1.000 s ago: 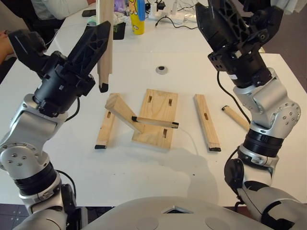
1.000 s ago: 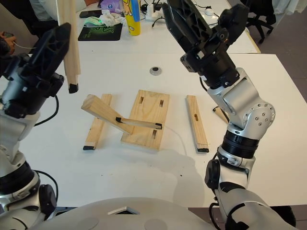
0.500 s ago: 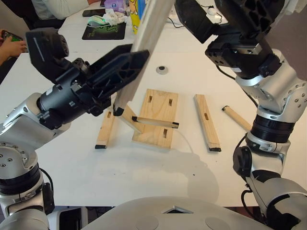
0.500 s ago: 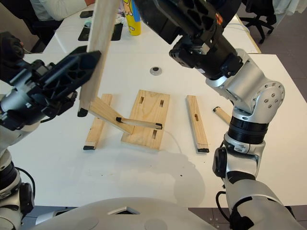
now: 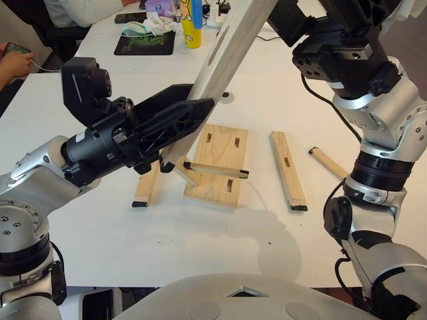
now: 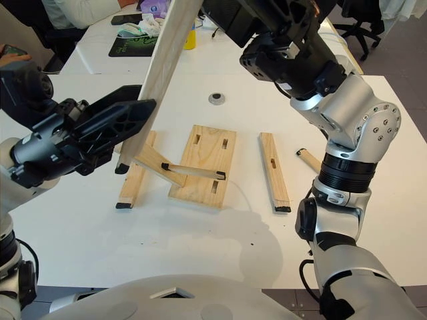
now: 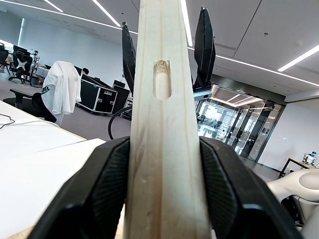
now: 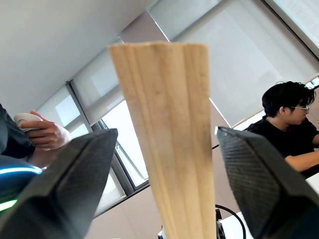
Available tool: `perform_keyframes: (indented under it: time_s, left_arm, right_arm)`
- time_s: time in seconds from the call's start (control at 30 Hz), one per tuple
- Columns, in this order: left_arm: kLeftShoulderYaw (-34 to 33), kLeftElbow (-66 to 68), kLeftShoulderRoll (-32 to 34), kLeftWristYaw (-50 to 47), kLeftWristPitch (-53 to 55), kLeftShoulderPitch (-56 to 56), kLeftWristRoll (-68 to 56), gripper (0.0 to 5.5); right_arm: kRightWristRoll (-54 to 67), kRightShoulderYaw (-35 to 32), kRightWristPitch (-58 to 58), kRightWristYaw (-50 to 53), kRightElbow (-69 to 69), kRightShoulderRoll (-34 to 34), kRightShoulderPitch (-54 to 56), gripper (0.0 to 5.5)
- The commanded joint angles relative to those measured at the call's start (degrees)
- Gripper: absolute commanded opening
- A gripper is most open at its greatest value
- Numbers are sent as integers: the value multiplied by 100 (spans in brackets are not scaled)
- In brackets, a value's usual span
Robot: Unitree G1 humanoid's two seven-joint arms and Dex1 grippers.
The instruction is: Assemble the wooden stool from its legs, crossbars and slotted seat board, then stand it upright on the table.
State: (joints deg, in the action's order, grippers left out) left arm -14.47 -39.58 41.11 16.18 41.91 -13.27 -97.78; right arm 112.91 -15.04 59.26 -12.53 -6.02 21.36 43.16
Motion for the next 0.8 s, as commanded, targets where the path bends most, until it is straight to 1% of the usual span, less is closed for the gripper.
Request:
perform_keyframes:
  time_s: [0.03, 0.1, 0.2, 0.3, 0.33, 0.57, 0.67, 0.8]
  left_arm:
    - [-42, -28, 113, 44, -66, 64, 65, 206]
    - [-53, -17, 124, 63, -77, 79, 70, 206]
    - [-40, -30, 137, 85, -88, 91, 73, 206]
    - [9, -66, 140, 115, -89, 132, 120, 206]
    - [33, -73, 139, 131, -85, 139, 155, 206]
    - [102, -61, 167, 241, -87, 192, 376, 206]
    - [105, -24, 143, 234, -120, 182, 416, 206]
    - [72, 16, 119, 178, -163, 145, 375, 206]
  right_arm:
    - [6, -73, 182, -223, 88, 195, -155, 304]
    - [8, -59, 197, -272, 95, 236, -205, 264]
    - [3, -37, 169, -299, 84, 265, -252, 221]
    - [5, -14, 135, -313, 44, 273, -292, 167]
    - [6, -8, 125, -320, 30, 272, -299, 160]
    - [4, 51, 59, -313, -83, 304, -347, 42]
    - [-5, 82, 44, -365, -141, 366, -400, 32]
    - [-3, 126, 58, -368, -35, 489, -257, 87]
